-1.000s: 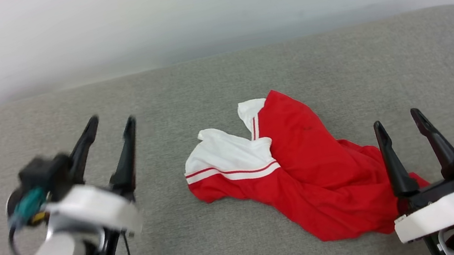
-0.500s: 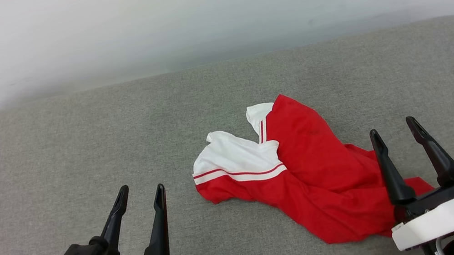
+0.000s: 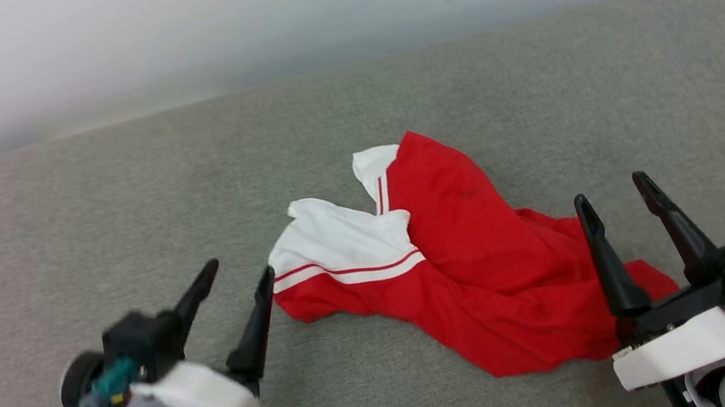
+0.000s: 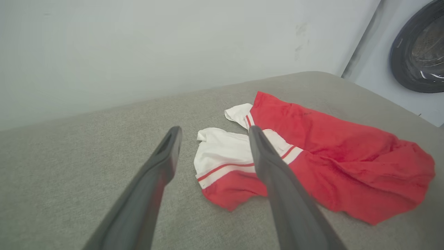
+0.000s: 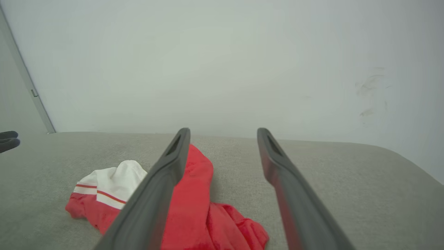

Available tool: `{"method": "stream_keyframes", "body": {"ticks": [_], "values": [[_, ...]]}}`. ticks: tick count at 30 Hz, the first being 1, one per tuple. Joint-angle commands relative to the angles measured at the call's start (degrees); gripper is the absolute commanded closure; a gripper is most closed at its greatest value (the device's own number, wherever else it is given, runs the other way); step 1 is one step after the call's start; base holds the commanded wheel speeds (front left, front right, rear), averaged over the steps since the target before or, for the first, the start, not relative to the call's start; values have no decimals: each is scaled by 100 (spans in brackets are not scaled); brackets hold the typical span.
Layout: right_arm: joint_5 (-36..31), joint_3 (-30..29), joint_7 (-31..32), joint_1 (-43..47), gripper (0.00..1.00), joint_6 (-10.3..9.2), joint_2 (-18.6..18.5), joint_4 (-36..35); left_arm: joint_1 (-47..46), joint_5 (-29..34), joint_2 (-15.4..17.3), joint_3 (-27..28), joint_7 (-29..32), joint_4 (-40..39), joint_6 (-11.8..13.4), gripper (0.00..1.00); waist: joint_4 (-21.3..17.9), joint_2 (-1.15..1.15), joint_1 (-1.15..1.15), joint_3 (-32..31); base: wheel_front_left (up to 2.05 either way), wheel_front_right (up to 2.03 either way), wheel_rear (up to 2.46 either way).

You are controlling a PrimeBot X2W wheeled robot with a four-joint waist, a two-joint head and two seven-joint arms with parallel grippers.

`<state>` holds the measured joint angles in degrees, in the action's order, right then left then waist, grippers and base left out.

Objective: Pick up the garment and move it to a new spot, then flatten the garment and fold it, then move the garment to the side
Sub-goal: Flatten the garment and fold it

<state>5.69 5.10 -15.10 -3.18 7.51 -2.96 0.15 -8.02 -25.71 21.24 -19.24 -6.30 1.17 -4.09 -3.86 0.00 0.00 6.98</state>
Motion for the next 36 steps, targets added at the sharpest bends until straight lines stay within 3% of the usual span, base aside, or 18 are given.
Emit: {"method": "stream_keyframes", "body": {"ticks": [1,3,4,7,14,19,29,30,31,36], "values": [[55,5,-9,-120,0,-4,15,-53,-368,-72,139,-50,404,-2,-88,0,-245,0,0,272,0,0,0],[56,-7,-9,-182,0,-4,15,-87,-770,-227,258,-148,920,16,-175,0,-353,0,0,440,0,0,0],[74,17,-9,-314,0,-4,16,-111,-1443,-638,433,-256,1800,125,-271,0,-519,0,0,700,0,0,0],[132,7,-9,-404,0,-4,16,-133,-2112,-923,670,-465,2787,330,-309,0,-665,0,0,909,0,0,0],[293,63,-9,-548,0,-4,16,-162,-3198,-1559,996,-823,4590,916,-329,0,-977,0,0,1273,0,0,0],[379,99,-9,-647,0,-4,16,-185,-3624,-1429,1192,-1164,5215,1329,-335,0,-1132,0,0,1488,0,0,0],[482,155,-9,-720,0,-4,16,-198,-3824,-1363,1169,-1620,5563,1868,-337,0,-1275,0,0,1742,0,0,0],[484,159,-9,-722,0,-4,16,-195,-3792,-1491,1152,-1757,5632,1842,-338,62,-1283,0,0,1756,0,0,0],[484,161,-9,-727,0,-4,16,-187,-3769,-1596,1146,-1818,5631,1825,-345,100,-1288,0,0,1766,0,0,0],[417,110,-9,-737,0,-4,15,-119,-3998,-1666,1201,-1830,4857,1721,-338,100,-1207,0,0,1676,0,0,0]]}}
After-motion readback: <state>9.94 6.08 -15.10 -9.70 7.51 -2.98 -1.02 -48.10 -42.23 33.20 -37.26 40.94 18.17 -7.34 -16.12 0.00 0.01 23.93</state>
